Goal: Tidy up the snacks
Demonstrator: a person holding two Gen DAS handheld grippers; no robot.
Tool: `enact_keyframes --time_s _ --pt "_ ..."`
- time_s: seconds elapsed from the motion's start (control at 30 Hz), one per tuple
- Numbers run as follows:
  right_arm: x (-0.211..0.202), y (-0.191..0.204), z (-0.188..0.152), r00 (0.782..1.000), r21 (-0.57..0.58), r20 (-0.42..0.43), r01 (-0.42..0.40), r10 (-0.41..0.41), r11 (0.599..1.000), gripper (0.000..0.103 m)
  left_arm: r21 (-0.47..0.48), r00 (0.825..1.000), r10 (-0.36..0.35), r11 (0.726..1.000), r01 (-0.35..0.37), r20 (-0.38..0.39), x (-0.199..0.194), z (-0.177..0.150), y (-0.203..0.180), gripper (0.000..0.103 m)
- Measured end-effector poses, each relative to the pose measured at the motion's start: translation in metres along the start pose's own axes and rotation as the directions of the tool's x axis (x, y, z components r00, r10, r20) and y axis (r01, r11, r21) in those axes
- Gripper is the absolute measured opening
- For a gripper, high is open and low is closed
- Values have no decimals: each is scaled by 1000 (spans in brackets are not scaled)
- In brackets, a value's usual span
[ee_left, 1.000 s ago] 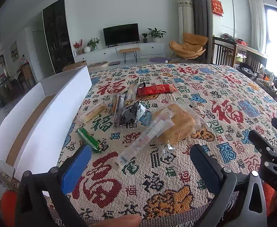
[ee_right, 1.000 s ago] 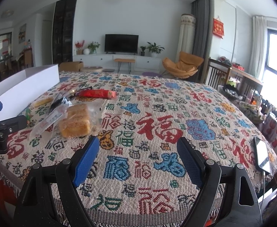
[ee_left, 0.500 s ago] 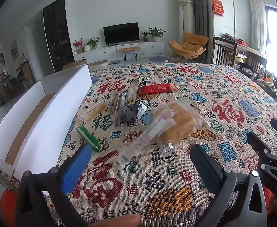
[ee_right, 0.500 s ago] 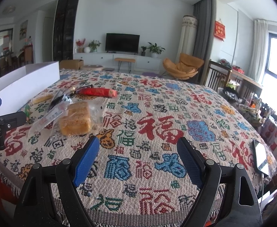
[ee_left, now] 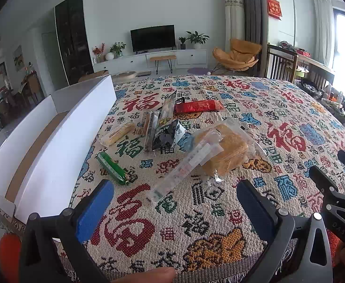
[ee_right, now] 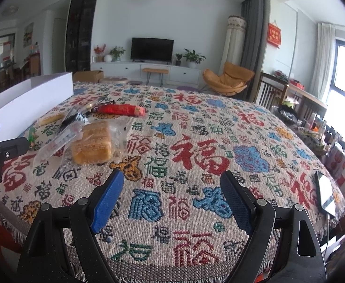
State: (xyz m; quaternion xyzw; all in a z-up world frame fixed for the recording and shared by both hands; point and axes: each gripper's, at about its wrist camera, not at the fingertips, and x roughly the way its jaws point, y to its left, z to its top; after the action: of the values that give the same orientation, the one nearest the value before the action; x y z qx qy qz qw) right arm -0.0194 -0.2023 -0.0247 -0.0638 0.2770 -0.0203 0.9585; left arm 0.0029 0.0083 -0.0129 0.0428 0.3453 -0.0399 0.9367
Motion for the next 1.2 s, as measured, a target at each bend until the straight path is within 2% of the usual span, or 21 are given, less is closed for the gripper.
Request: enact_keyframes --time_s 0.33,0.5,0.6,0.67,0.9,0.97,1.07,1.13,1.2 --pt "0 -1 -1 1000 5 -7 -10 10 1000 86 -73 999 34 997 -35 -22 7 2 31 103" --pt "11 2 -5 996 19 -66 -62 63 998 86 -93 995 16 995 -25 -100 27 -10 45 103" --pt "21 10 -9 986 11 -125 -111 111 994 86 -68 988 9 997 -19 -152 41 -22 46 103" --pt "30 20 -11 974 -15 -173 -152 147 988 86 -49 985 13 999 -22 -170 46 -29 45 103" --pt "80 66 0 897 -69 -331 -332 292 941 86 -38 984 19 999 -26 -176 48 -33 45 103" --pt "103 73 6 885 -71 -358 -343 297 937 86 -40 983 22 999 -30 -183 49 -34 46 103" --pt "137 59 26 900 -11 -354 -276 254 961 86 -31 979 33 999 -40 -202 52 -37 46 103" --pt "150 40 42 922 44 -338 -184 188 982 86 -23 977 40 999 -46 -210 54 -38 46 103" --pt "145 23 52 931 85 -307 -178 196 980 86 -21 974 45 999 -50 -220 59 -38 46 103"
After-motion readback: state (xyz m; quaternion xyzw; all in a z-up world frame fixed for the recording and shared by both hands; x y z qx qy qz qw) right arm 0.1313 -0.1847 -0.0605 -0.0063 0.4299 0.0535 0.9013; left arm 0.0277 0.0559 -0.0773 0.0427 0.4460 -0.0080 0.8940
